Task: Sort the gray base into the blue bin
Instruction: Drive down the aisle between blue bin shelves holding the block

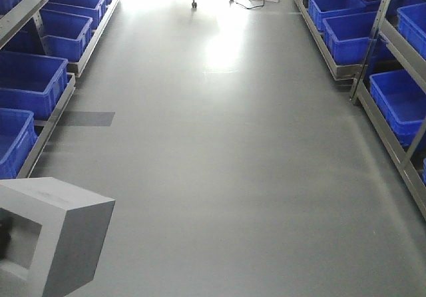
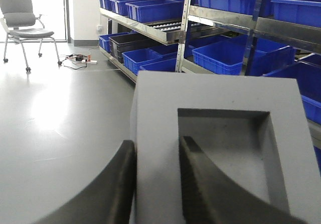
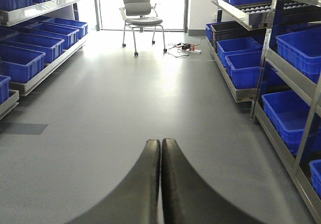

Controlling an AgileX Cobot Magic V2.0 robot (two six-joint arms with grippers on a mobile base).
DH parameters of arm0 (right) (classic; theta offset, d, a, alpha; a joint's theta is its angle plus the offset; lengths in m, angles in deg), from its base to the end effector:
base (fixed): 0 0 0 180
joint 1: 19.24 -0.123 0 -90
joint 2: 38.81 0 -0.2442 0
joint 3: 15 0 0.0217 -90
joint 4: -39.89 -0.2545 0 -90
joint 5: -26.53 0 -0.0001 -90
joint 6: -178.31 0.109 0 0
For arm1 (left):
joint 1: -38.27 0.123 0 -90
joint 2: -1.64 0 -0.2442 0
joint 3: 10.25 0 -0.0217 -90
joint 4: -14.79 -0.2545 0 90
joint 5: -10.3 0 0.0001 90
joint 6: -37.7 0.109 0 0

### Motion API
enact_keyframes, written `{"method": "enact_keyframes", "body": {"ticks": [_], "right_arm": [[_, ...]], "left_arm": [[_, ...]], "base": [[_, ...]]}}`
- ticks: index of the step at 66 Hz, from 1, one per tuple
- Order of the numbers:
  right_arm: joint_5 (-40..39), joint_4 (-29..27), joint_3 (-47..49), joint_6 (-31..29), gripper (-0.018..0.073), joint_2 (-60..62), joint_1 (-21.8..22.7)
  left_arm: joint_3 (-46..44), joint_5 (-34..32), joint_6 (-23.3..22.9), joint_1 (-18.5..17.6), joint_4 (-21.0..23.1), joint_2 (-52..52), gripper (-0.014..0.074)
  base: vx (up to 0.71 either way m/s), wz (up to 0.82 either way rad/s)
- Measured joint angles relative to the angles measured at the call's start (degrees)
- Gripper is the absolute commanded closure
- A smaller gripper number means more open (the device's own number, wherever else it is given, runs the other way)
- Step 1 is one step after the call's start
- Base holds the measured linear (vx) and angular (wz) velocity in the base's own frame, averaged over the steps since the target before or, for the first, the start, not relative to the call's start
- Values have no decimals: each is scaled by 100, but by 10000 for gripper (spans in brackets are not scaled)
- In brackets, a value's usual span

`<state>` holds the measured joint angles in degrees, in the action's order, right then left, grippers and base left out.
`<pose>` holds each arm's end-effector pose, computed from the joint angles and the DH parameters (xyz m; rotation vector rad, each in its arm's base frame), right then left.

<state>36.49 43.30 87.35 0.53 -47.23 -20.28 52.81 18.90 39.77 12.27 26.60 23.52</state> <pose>0.1192 0.0010 0.1863 -0.0241 1.6756 -0.0099 0.1187 -0.0616 0.2516 0.2592 1.6325 -0.5007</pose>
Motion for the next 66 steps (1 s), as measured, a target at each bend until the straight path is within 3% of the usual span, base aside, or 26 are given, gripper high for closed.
{"method": "enact_keyframes", "body": {"ticks": [66], "right_arm": [[0, 0, 0, 0, 568, 0, 0]], "left_arm": [[0, 0, 0, 0, 0, 0, 602]], "base": [[43, -2]]}}
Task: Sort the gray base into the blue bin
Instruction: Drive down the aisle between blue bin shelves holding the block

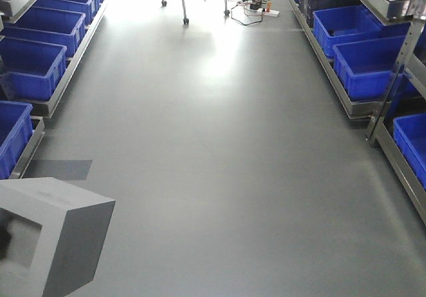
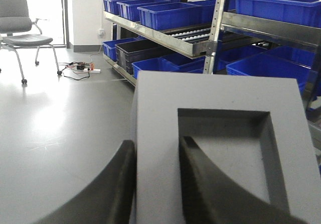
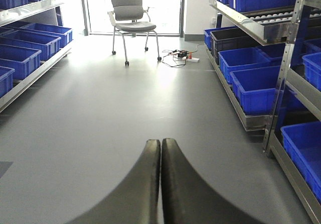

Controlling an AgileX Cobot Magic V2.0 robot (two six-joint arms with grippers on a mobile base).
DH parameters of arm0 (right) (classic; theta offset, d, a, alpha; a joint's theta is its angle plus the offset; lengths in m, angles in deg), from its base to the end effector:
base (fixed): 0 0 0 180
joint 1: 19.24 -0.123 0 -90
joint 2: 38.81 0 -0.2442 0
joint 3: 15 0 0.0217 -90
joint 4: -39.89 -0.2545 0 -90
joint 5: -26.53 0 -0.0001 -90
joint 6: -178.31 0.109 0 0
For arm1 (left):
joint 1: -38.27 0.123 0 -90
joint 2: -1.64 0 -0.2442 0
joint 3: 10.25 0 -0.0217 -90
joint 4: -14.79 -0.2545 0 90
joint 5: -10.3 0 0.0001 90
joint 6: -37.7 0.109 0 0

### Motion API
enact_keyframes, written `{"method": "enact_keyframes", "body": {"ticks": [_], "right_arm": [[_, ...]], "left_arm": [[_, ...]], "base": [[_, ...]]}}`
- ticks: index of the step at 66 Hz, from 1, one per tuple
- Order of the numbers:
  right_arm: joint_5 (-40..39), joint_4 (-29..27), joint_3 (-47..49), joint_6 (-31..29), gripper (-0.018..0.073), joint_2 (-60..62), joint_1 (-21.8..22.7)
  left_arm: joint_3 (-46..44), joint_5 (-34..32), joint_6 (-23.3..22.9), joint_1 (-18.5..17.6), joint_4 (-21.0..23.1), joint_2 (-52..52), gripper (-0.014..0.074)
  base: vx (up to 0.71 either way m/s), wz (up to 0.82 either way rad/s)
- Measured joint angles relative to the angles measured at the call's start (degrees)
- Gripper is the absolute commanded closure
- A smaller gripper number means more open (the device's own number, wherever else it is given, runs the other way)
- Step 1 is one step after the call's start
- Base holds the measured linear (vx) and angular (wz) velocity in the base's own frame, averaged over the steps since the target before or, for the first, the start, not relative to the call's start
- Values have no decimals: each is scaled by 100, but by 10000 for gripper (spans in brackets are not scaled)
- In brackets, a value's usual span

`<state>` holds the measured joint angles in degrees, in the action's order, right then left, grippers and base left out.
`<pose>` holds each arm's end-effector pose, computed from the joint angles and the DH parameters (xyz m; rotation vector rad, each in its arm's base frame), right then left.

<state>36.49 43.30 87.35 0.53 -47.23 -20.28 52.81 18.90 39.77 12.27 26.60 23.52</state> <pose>0.1192 0.0010 0.1863 -0.0241 1.6756 -0.0099 0.1187 -0.0616 0.2516 0.2592 1.6325 -0.5007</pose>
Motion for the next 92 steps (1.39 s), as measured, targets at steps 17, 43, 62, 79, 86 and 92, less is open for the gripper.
{"method": "enact_keyframes", "body": {"ticks": [17, 43, 62, 79, 86, 92], "right_arm": [[0, 0, 0, 0, 568, 0, 0], [0, 0, 0, 0, 568, 0, 0], [-4, 0, 0, 0, 568, 0, 0], [3, 0, 0, 0, 568, 0, 0], [3, 0, 0, 0, 568, 0, 0], [3, 0, 0, 0, 568, 0, 0]], "left_arm": [[0, 0, 0, 0, 0, 0, 602], [0, 0, 0, 0, 0, 0, 602], [0, 0, 0, 0, 0, 0, 602], [0, 0, 0, 0, 0, 0, 602], [0, 0, 0, 0, 0, 0, 602], [0, 0, 0, 0, 0, 0, 602]], "base": [[46, 3], [44, 2], [43, -1], [41, 0], [40, 8], [38, 23]]}}
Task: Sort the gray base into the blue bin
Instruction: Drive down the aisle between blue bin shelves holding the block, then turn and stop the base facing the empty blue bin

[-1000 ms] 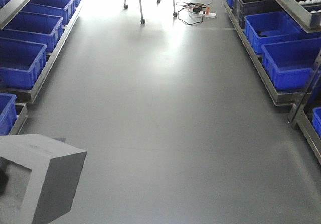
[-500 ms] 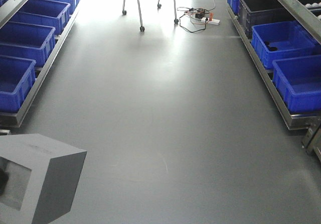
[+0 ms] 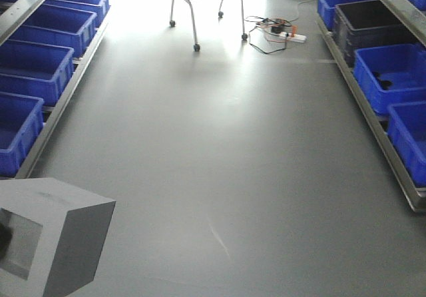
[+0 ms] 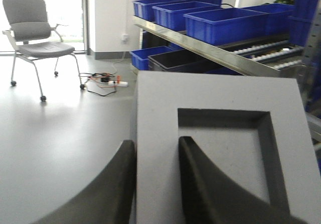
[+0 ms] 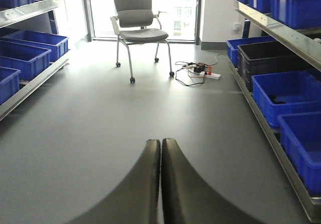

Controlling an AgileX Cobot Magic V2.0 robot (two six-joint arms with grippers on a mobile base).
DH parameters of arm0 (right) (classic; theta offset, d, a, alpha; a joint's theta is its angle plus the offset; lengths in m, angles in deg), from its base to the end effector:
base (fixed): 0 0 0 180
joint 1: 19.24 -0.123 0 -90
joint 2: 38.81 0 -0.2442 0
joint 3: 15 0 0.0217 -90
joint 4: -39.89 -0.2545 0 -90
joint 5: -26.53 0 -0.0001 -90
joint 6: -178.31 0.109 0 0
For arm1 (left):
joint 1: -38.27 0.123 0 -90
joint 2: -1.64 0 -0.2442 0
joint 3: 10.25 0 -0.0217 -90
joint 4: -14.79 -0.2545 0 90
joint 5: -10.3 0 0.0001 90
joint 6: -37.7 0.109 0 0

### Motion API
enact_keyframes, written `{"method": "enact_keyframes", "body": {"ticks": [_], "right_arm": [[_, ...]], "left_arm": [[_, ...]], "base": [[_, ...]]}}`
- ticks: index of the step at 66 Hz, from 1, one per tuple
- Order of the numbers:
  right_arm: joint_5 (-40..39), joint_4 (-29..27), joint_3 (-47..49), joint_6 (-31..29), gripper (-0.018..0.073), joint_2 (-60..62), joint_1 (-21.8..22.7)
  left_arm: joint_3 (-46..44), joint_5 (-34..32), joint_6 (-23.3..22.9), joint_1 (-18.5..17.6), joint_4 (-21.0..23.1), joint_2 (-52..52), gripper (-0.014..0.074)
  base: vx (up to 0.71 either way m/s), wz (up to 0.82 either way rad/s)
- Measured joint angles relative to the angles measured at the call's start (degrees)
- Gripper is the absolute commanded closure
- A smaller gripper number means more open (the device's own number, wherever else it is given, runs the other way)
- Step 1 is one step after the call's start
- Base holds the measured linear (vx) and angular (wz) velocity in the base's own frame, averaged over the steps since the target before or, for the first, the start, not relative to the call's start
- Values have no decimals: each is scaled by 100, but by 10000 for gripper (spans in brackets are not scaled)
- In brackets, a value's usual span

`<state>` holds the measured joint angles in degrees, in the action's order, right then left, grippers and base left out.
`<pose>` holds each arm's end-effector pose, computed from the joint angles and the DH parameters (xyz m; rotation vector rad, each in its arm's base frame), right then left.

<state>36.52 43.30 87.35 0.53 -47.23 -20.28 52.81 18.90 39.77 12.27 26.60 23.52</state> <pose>0.1192 0.0010 0.1863 -0.0241 1.6761 -0.0099 0.1187 -0.0616 0.2516 0.2592 1.6325 -0.5007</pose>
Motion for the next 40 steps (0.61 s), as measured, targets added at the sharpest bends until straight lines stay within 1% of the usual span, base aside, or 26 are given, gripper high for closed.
{"method": "enact_keyframes", "body": {"ticks": [7, 13, 40], "right_arm": [[0, 0, 0, 0, 568, 0, 0], [0, 0, 0, 0, 568, 0, 0], [-5, 0, 0, 0, 568, 0, 0]], "left_arm": [[0, 0, 0, 0, 0, 0, 602], [0, 0, 0, 0, 0, 0, 602], [0, 0, 0, 0, 0, 0, 602]], "base": [[37, 44], [34, 67], [28, 86]]}}
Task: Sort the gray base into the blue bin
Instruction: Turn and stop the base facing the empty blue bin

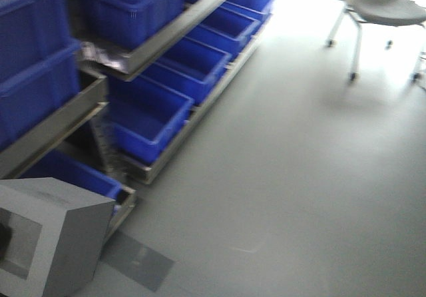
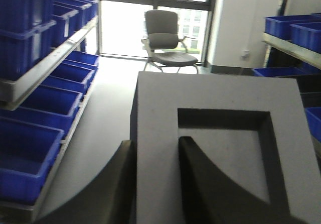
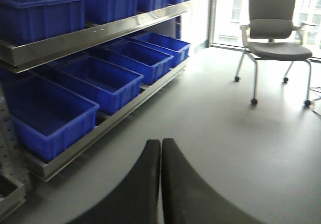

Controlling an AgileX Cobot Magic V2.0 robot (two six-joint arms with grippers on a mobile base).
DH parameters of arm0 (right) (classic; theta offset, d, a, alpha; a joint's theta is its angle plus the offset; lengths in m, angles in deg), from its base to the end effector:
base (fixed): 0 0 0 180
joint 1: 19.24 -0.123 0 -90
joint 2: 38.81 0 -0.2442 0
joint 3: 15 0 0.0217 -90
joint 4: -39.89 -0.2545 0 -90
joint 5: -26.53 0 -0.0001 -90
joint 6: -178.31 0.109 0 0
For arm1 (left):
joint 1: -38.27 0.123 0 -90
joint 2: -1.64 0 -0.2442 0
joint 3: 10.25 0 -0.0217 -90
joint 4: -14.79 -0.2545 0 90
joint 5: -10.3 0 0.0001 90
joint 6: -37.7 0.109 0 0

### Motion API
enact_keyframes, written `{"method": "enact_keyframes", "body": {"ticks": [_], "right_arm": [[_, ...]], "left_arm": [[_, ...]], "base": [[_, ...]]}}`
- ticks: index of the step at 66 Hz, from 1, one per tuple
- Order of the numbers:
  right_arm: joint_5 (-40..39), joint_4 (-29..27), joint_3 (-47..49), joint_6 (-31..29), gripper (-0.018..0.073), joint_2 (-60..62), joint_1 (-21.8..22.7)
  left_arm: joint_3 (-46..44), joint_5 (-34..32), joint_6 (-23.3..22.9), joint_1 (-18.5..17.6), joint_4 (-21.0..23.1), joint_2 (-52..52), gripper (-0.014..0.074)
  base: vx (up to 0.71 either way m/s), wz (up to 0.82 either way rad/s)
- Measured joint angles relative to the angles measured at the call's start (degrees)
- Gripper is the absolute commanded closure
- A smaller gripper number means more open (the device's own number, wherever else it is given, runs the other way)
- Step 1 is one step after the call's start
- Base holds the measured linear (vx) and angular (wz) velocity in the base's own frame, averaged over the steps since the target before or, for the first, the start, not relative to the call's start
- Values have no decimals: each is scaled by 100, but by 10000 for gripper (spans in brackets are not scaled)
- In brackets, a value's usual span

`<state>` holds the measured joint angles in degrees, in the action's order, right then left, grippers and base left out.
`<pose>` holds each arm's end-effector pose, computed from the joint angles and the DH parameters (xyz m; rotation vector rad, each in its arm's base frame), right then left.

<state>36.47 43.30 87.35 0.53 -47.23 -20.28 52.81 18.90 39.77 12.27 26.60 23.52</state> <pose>0.1192 0.0010 0.1864 -0.0241 1.6752 -0.0099 0.1187 -0.0616 0.2516 0.2592 1.6325 -0.5007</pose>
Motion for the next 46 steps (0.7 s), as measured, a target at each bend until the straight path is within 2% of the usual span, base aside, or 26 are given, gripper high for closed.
{"method": "enact_keyframes", "body": {"ticks": [46], "right_arm": [[-1, 0, 0, 0, 568, 0, 0]], "left_arm": [[0, 0, 0, 0, 0, 0, 602]], "base": [[21, 81]]}}
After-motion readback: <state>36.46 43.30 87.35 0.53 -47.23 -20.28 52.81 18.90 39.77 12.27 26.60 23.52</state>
